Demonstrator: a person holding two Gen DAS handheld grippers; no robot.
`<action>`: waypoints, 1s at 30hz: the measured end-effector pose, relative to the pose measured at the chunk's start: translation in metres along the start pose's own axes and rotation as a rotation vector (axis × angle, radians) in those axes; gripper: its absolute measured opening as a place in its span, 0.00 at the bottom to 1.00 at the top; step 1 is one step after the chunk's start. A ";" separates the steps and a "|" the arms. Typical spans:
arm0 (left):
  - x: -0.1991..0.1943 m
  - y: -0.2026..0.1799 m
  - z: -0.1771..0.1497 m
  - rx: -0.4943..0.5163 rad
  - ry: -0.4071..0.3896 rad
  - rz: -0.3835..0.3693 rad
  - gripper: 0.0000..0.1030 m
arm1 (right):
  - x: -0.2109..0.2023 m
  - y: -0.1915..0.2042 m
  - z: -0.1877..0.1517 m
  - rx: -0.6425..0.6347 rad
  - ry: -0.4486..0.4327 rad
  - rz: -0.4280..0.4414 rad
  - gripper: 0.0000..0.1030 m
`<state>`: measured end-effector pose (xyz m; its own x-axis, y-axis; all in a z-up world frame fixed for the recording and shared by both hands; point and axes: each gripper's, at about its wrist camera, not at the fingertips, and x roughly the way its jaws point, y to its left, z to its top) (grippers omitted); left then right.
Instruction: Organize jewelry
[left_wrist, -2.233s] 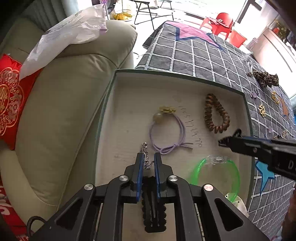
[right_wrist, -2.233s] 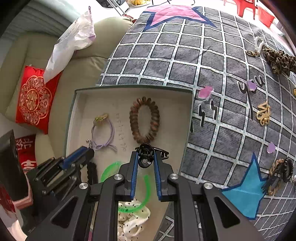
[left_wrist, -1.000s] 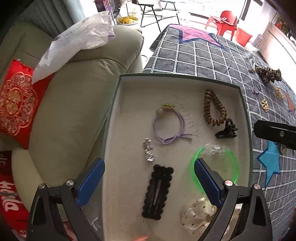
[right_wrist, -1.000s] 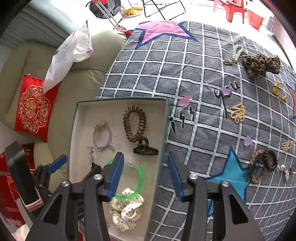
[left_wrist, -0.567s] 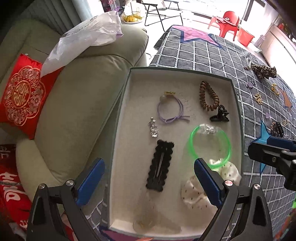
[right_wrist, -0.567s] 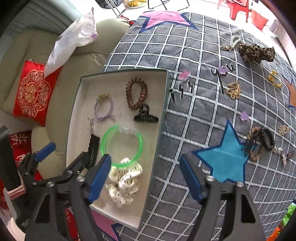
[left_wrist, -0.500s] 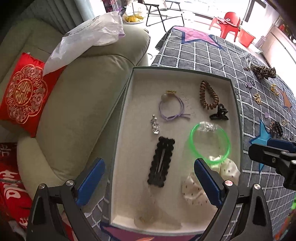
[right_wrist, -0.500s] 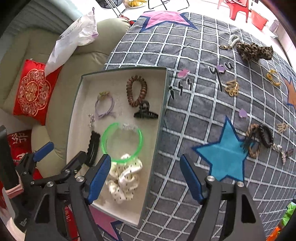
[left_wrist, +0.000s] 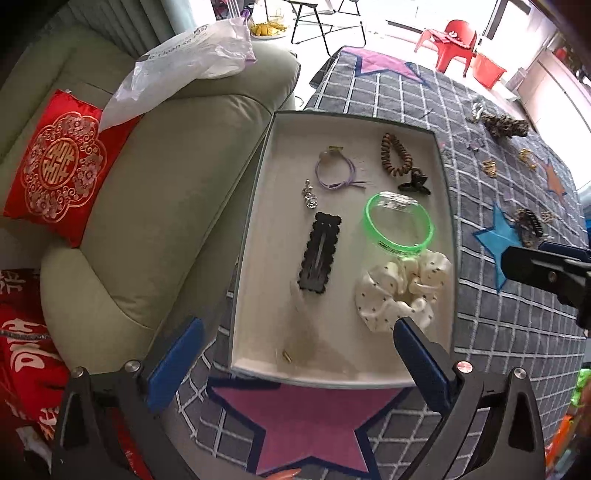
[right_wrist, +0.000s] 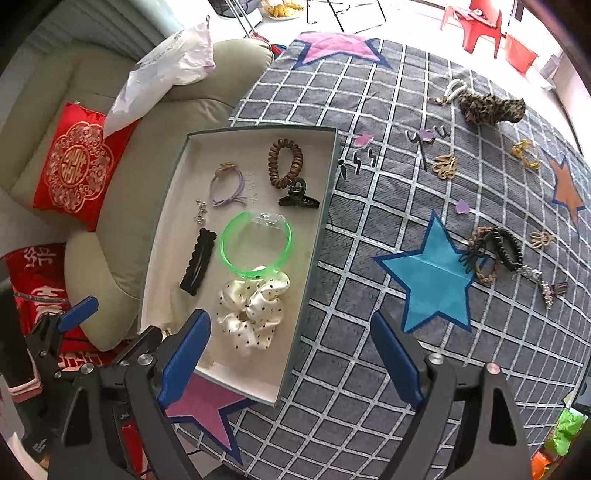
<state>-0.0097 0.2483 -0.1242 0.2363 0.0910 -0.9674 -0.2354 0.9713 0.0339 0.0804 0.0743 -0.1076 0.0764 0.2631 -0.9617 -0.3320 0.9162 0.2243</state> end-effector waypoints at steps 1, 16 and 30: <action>-0.005 0.000 -0.003 0.000 -0.008 0.003 1.00 | -0.004 0.001 -0.003 -0.001 -0.005 -0.004 0.88; -0.059 0.003 -0.028 -0.028 -0.038 -0.025 1.00 | -0.033 0.008 -0.039 -0.024 0.038 -0.055 1.00; -0.121 0.013 -0.015 -0.080 -0.131 0.005 1.00 | -0.103 0.013 -0.034 -0.046 -0.124 -0.143 1.00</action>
<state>-0.0553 0.2471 -0.0100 0.3550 0.1285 -0.9260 -0.3099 0.9507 0.0131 0.0367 0.0489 -0.0106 0.2399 0.1690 -0.9560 -0.3522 0.9328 0.0765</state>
